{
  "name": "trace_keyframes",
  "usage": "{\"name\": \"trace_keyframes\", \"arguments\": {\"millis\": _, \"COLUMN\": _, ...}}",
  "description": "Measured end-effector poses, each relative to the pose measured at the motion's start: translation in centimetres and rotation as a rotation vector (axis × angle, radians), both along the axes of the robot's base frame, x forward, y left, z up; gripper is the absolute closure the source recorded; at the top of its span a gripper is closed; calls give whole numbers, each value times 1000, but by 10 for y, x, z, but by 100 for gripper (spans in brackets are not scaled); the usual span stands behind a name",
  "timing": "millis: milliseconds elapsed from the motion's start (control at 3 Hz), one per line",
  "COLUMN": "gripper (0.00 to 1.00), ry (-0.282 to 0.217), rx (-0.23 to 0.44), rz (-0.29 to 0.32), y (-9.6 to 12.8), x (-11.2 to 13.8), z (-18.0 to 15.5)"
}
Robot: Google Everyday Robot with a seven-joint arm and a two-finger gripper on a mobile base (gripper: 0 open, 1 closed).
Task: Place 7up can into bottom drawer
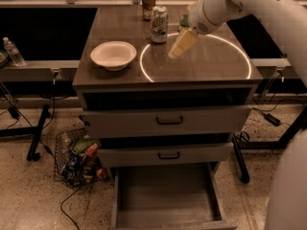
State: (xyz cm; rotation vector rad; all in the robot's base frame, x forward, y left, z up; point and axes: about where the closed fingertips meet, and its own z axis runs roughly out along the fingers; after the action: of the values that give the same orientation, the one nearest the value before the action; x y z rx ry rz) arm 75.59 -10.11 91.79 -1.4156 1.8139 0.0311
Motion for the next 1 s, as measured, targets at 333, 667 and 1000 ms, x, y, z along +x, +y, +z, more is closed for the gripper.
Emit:
{"name": "trace_keyframes", "arguments": {"millis": 333, "gripper": 0, "ry": -94, "rx": 177, "rz": -67, "y": -9, "x": 60, "z": 10}}
{"name": "trace_keyframes", "arguments": {"millis": 667, "gripper": 0, "ry": -135, "rx": 291, "rz": -128, "y": -13, "x": 99, "z": 8}}
{"name": "trace_keyframes", "arguments": {"millis": 1000, "gripper": 0, "ry": -98, "rx": 376, "rz": -149, "y": 3, "x": 117, "z": -4}}
